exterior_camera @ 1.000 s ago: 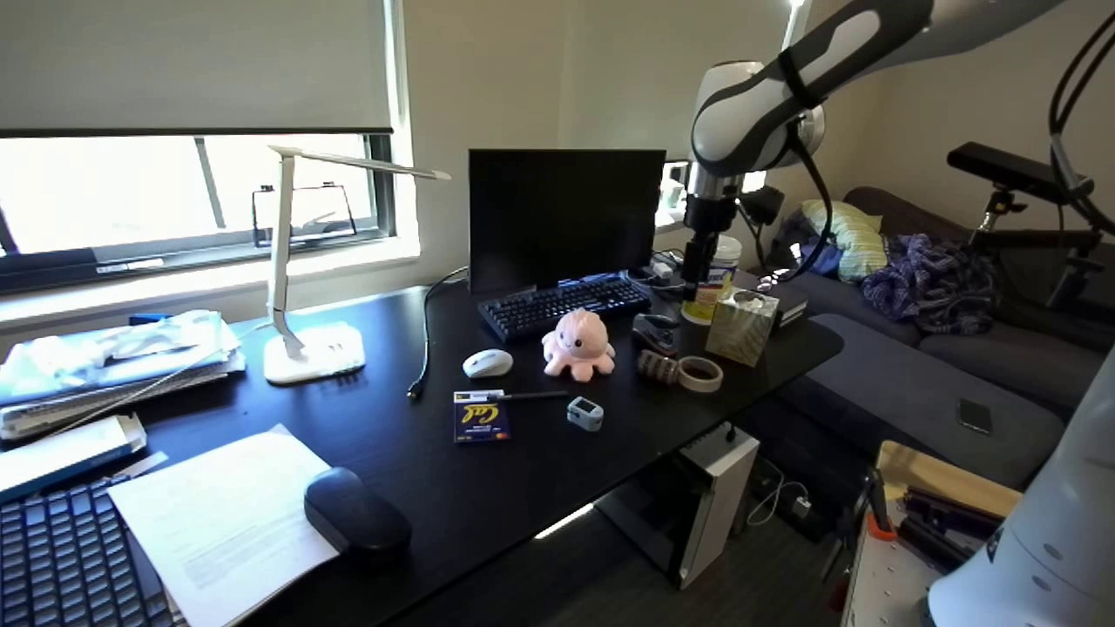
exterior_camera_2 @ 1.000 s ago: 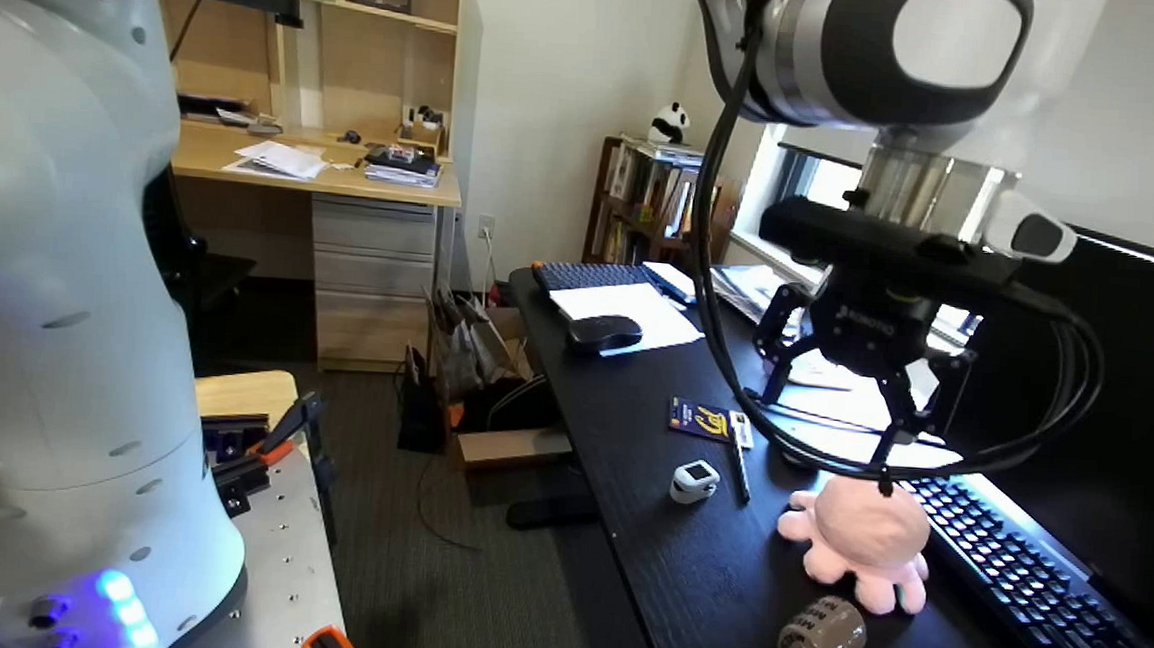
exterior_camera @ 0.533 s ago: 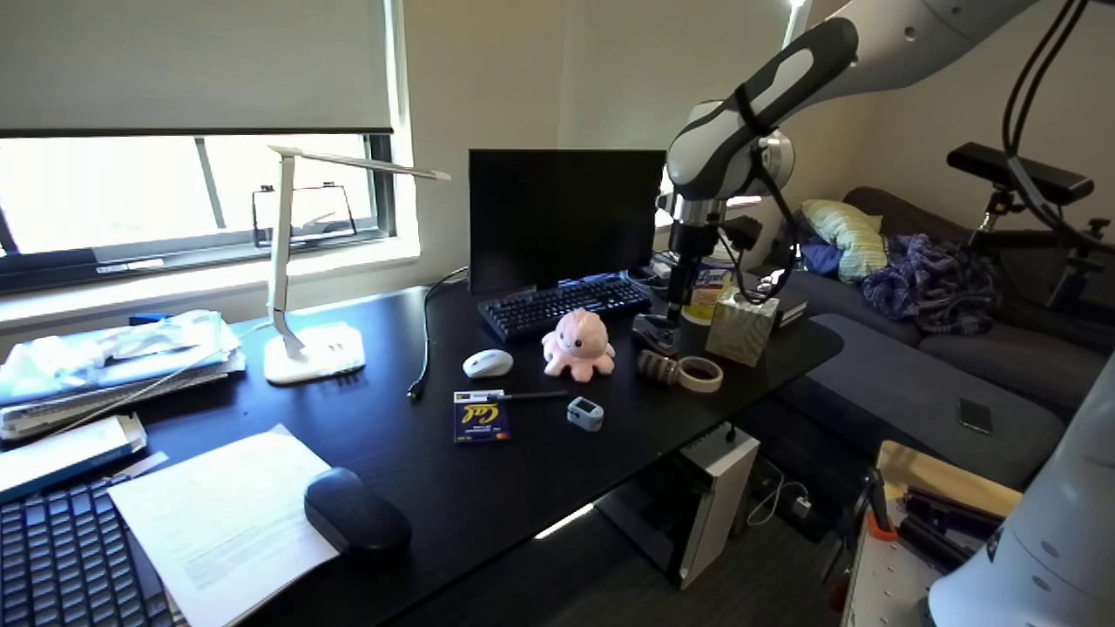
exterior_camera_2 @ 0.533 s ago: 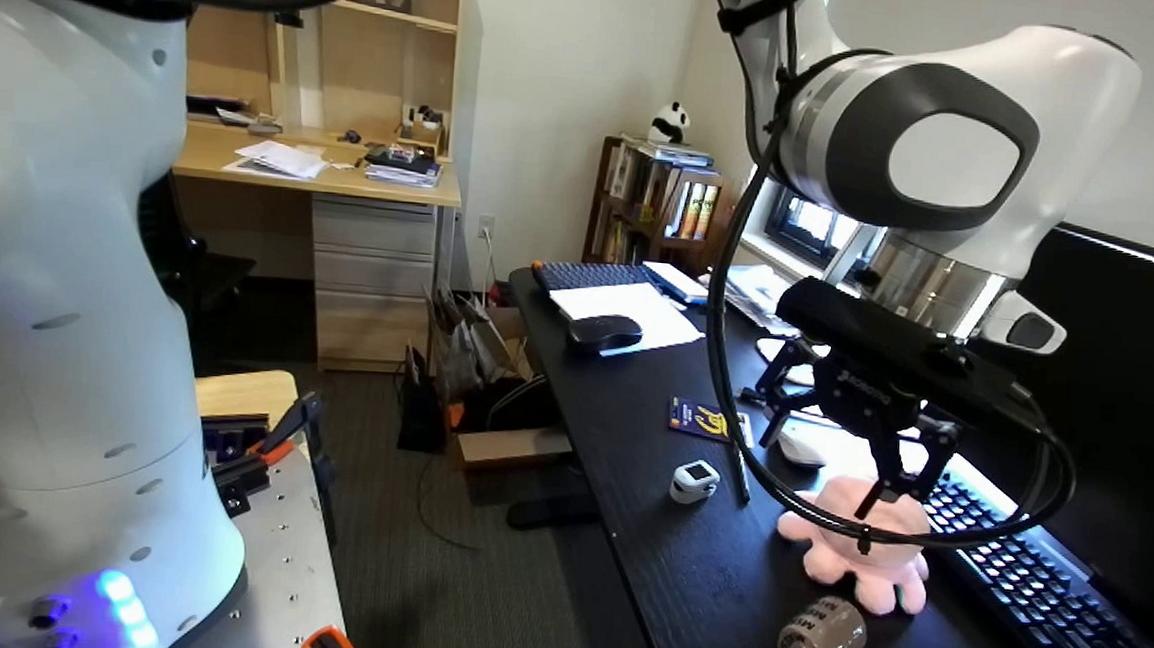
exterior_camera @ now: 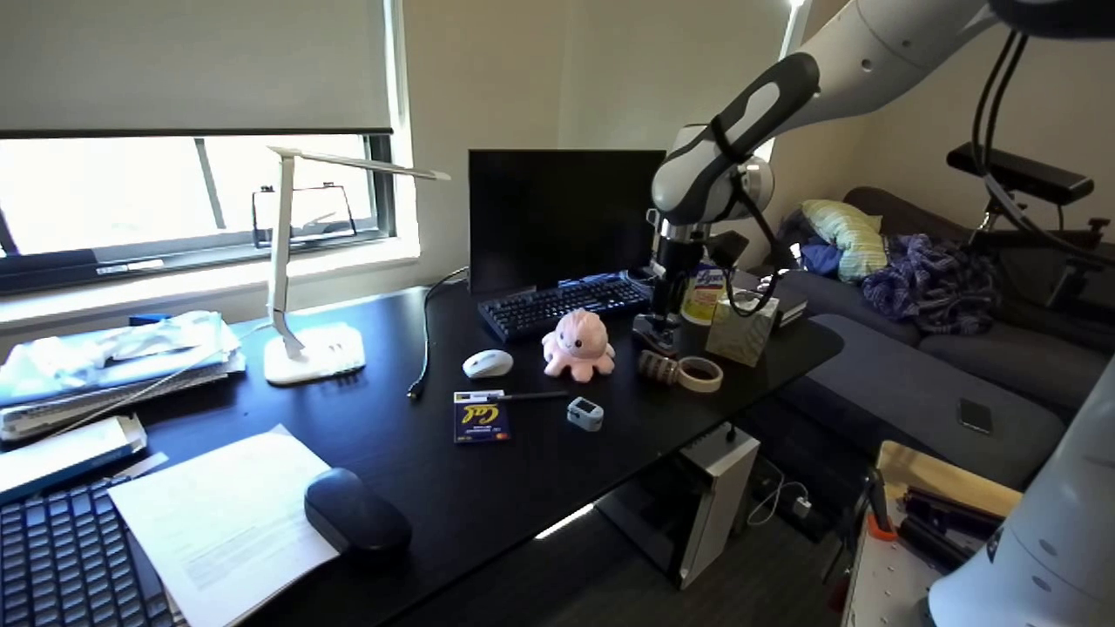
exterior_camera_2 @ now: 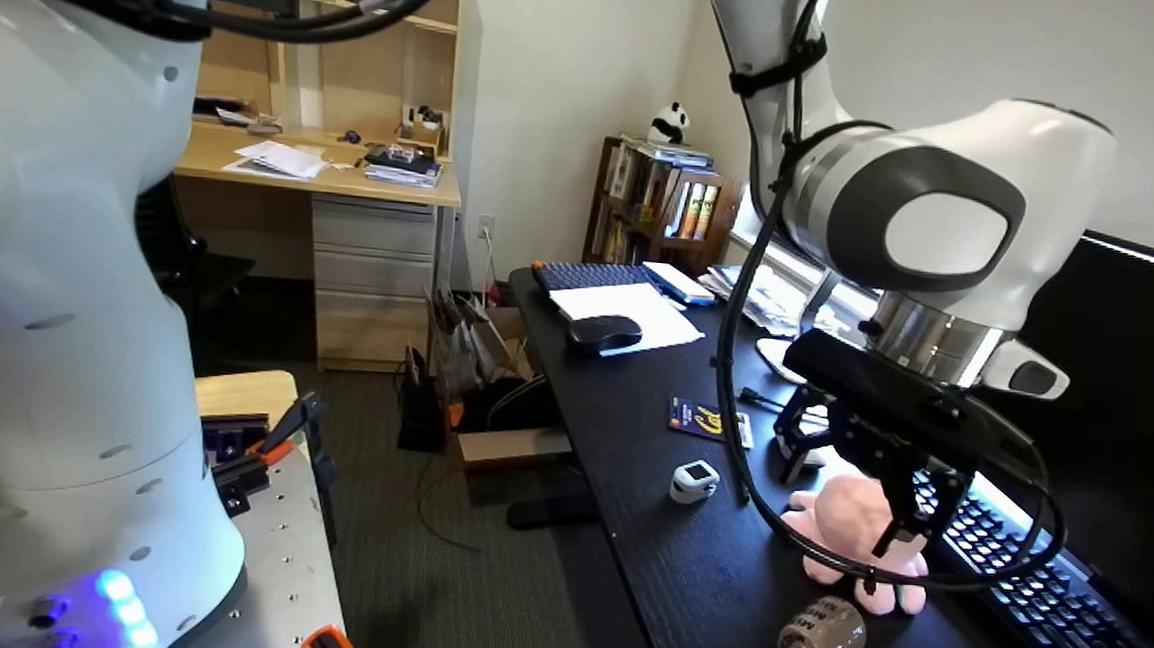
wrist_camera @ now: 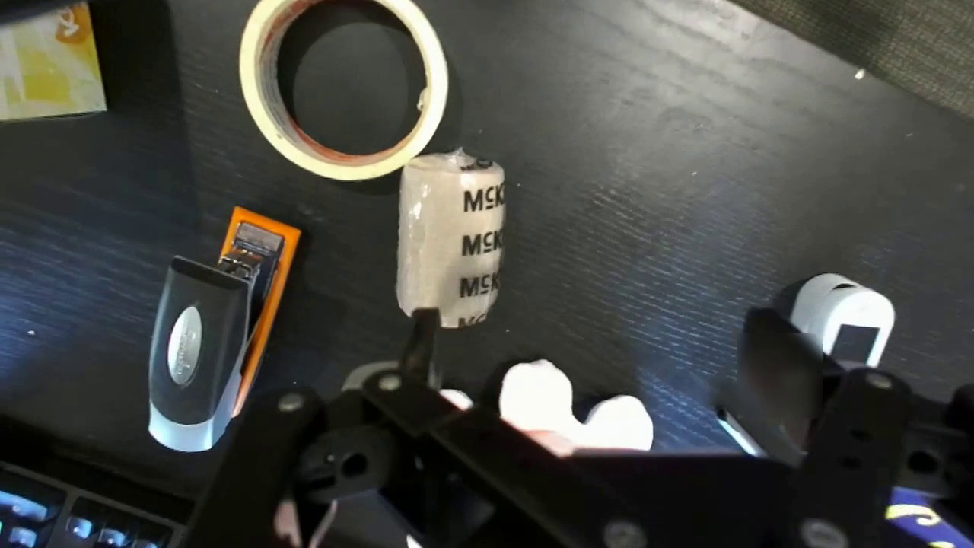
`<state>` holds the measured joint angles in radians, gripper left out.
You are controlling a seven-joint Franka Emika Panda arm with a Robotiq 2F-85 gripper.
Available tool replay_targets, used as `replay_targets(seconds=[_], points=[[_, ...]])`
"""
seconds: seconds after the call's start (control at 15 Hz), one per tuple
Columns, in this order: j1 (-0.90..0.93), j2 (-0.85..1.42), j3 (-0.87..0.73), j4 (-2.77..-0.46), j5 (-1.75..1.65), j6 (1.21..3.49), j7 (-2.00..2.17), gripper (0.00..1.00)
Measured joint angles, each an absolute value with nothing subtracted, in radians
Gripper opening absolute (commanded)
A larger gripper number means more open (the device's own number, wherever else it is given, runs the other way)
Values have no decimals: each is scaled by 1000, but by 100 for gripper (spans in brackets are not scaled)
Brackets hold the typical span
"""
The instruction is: Put the brown cup at the center of the tape
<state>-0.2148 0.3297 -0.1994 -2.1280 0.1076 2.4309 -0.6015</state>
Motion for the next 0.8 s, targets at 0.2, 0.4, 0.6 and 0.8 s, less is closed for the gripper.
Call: replay_targets(seconds=[0.2, 0.4, 0.6, 0.8], points=[[-247, 427, -177, -2066, 107, 2478, -598, 100], [-279, 515, -149, -1999, 107, 2491, -598, 100], [-310, 595, -122, -1928, 107, 2489, -597, 100], [-338, 660, -97, -1873, 107, 2483, -597, 100]])
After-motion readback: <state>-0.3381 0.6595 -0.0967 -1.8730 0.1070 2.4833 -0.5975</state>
